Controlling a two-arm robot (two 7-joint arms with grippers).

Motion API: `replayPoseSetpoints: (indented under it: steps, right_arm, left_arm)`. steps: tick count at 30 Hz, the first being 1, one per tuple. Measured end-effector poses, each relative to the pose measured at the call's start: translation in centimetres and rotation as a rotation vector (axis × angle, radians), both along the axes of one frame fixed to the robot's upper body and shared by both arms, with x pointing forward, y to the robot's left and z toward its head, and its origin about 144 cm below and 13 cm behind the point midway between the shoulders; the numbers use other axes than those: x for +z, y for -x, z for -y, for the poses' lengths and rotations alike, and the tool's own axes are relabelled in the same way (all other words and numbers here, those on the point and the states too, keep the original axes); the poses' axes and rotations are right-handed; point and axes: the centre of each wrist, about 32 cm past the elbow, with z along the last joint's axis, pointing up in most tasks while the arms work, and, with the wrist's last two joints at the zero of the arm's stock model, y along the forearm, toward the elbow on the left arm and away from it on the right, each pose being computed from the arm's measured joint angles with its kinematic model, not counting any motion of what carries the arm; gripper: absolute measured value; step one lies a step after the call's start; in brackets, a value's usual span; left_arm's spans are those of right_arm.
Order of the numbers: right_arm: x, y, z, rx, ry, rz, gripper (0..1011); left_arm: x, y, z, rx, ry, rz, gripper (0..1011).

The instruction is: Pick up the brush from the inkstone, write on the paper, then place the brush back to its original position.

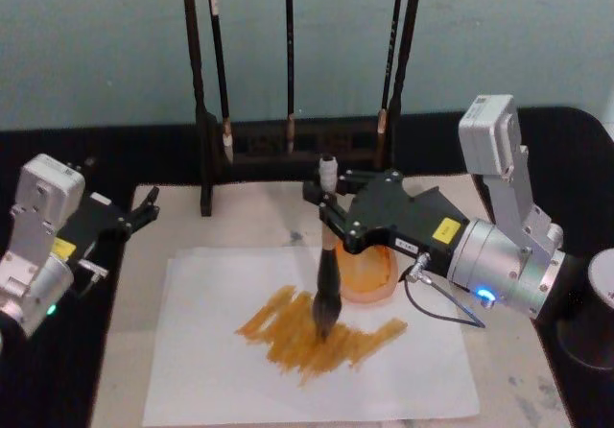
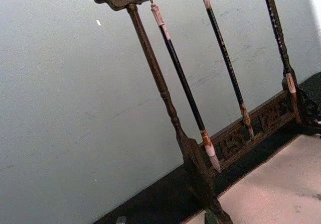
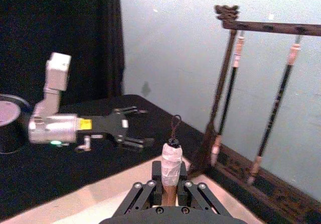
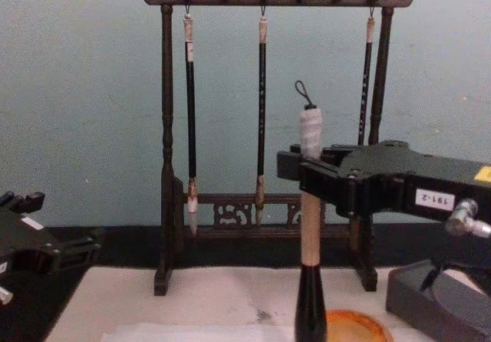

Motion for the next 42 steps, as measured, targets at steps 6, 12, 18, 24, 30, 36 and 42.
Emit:
replayPoseSetpoints:
  steps: [6,12,18,24,30,36,42]
  right_arm:
    - [-2.2,-0.5,-0.3,-0.041,-0.001,0.022,160]
    - [-3.5,-0.6,-0.6,-0.046,-0.019,0.034,160]
    - [-3.5,-0.6,-0.8,-0.030,-0.026,0.038,160]
    - [-3.2,-0.8,-0.8,-0.021,-0.024,0.042,160]
    - [-2.6,-0.8,-0.7,-0.008,-0.029,0.040,160]
    - [-1.9,-0.6,-0.8,0.014,-0.061,0.023,160]
    - [-1.5,-0.5,-0.8,0.030,-0.101,-0.003,160]
  left_arm:
    - [0.0,0.0,0.0,0.000,0.000,0.000,1010]
    - [0.0,0.0,0.0,0.000,0.000,0.000,1010]
    - [0.0,0.0,0.0,0.000,0.000,0.000,1010]
    - [0.0,0.0,0.0,0.000,0.000,0.000,1010]
    - [0.0,0.0,0.0,0.000,0.000,0.000,1010]
    - [0.0,0.0,0.0,0.000,0.000,0.000,1010]
    - [0.0,0.0,0.0,0.000,0.000,0.000,1009]
